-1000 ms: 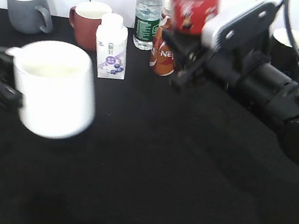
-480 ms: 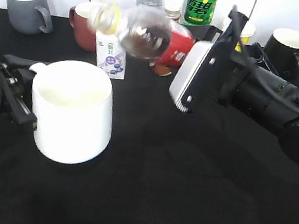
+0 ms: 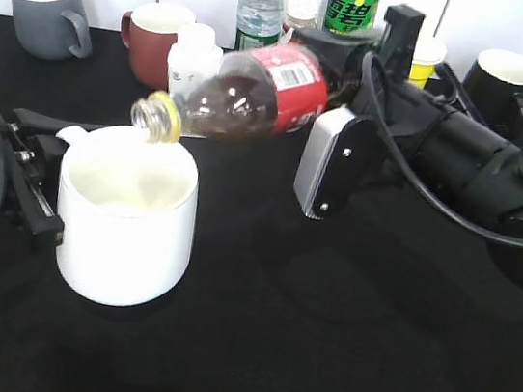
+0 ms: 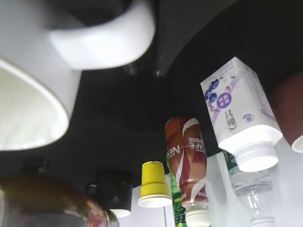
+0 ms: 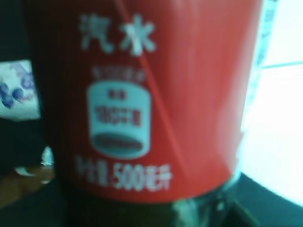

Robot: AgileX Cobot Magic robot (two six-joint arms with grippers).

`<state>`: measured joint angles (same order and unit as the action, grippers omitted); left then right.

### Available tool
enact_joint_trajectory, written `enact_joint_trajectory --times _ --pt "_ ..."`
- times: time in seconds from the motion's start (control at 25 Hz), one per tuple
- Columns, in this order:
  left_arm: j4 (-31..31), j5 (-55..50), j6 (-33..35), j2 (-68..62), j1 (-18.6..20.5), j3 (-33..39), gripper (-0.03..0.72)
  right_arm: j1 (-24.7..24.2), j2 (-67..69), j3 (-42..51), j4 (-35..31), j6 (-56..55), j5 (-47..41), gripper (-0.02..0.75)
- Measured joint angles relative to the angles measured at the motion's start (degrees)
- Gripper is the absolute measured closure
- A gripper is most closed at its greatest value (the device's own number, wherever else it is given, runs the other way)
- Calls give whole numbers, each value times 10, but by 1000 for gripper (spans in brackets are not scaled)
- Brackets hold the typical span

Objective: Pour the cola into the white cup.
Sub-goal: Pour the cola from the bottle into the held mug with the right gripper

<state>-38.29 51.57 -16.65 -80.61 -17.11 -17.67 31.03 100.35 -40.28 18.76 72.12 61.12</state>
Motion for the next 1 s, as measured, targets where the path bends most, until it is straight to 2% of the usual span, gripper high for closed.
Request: enact_joint_trajectory --times 0.48,1.0 --pt "0 8 0 0 0 0 627 0 0 0 -17 89 21 353" --pt "-2 8 0 -1 0 0 627 0 0 0 -29 102 36 353"
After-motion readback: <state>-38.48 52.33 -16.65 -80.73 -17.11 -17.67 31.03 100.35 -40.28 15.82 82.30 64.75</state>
